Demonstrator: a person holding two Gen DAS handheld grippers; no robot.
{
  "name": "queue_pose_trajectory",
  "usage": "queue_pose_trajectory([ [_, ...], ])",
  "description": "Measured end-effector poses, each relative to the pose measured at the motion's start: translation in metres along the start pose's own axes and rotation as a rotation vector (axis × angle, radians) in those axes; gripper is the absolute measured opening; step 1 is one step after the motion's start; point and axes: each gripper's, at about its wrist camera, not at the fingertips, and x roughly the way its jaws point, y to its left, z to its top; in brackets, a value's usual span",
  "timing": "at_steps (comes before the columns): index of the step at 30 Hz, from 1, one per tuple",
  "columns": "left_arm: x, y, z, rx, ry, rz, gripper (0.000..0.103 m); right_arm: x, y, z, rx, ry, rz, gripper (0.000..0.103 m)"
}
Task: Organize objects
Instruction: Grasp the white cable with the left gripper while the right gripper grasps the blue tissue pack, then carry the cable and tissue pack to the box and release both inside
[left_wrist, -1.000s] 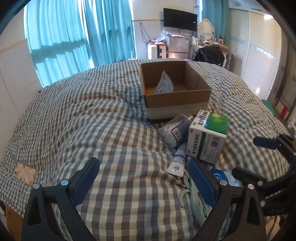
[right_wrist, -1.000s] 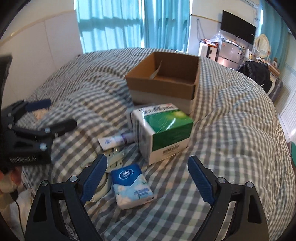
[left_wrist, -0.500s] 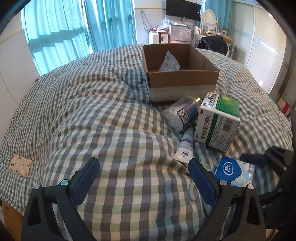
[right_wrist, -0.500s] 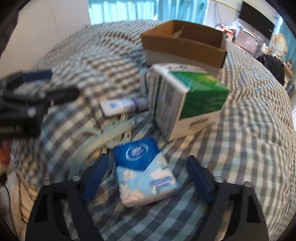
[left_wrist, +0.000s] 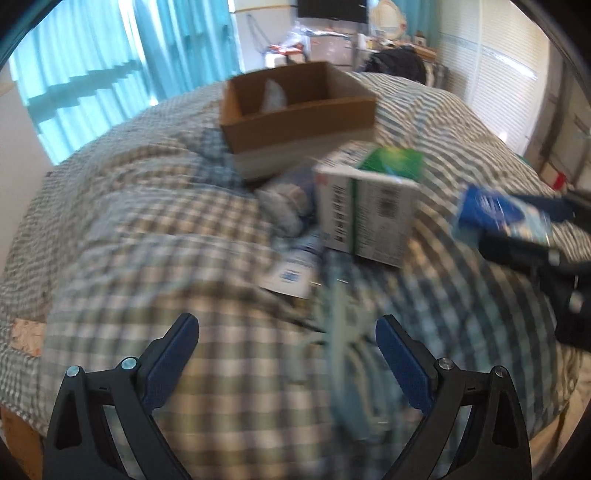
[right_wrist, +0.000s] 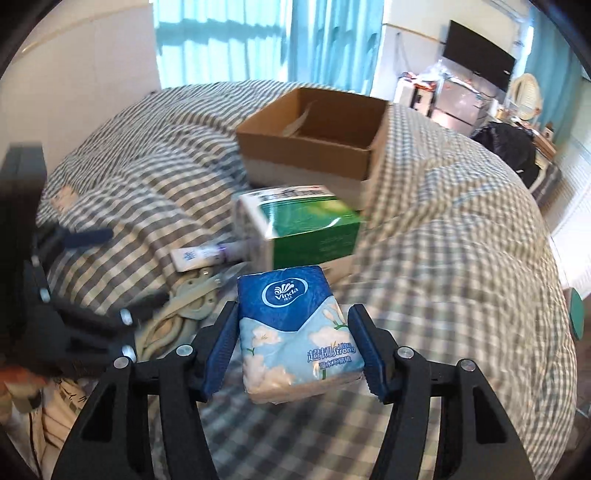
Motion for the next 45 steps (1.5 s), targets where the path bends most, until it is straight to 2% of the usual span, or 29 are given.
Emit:
queue_pose_trajectory([
  [1,0.003,-0.006,-0.001,0.008,0.011,-0.028,0.098,0.0,-0.004,0.0,0.011,-0.003,0.002,0.06],
  [4,0.017,-0.02,-0.007,0.034,0.039,-0.082,0.078,0.002,-0.012,-0.003,0.033,-0.004,0.011,0.06],
  [8,0.033,-0.03,-0.012,0.077,0.063,-0.045,0.076,0.002,-0.019,-0.007,0.052,-0.005,0.031,0.06],
  [13,0.037,-0.022,-0.008,0.034,0.079,-0.057,0.065,0.003,-0.024,-0.01,0.072,-0.006,0.047,0.06],
  [15,0.031,-0.021,-0.007,0.024,0.076,-0.059,0.058,0.0,-0.026,-0.01,0.082,-0.015,0.051,0.06],
  [17,0.024,-0.022,-0.005,0.02,0.063,-0.04,0.039,-0.005,-0.028,-0.011,0.091,-0.024,0.053,0.06],
  [20,0.015,-0.025,-0.003,0.045,0.056,-0.033,0.033,-0.015,-0.031,-0.01,0.103,-0.045,0.051,0.06],
  [27,-0.017,-0.025,-0.006,0.015,0.015,-0.064,0.027,-0.047,-0.035,-0.008,0.121,-0.106,0.04,0.06],
  [29,-0.028,-0.024,-0.003,0.017,-0.004,-0.084,0.011,-0.057,-0.035,-0.007,0.119,-0.126,0.037,0.06],
  [31,-0.037,-0.023,-0.001,0.01,-0.018,-0.092,0.005,-0.065,-0.034,-0.005,0.12,-0.142,0.031,0.06],
  [36,-0.044,-0.021,0.003,0.021,-0.035,-0.13,0.004,-0.079,-0.033,0.0,0.12,-0.168,0.028,0.06],
  [41,-0.024,-0.022,-0.004,0.019,0.03,-0.152,0.004,-0.078,-0.03,0.002,0.118,-0.161,0.023,0.06],
  [45,-0.014,-0.032,-0.012,0.079,0.024,-0.111,0.007,-0.073,-0.027,0.001,0.112,-0.145,0.027,0.061],
])
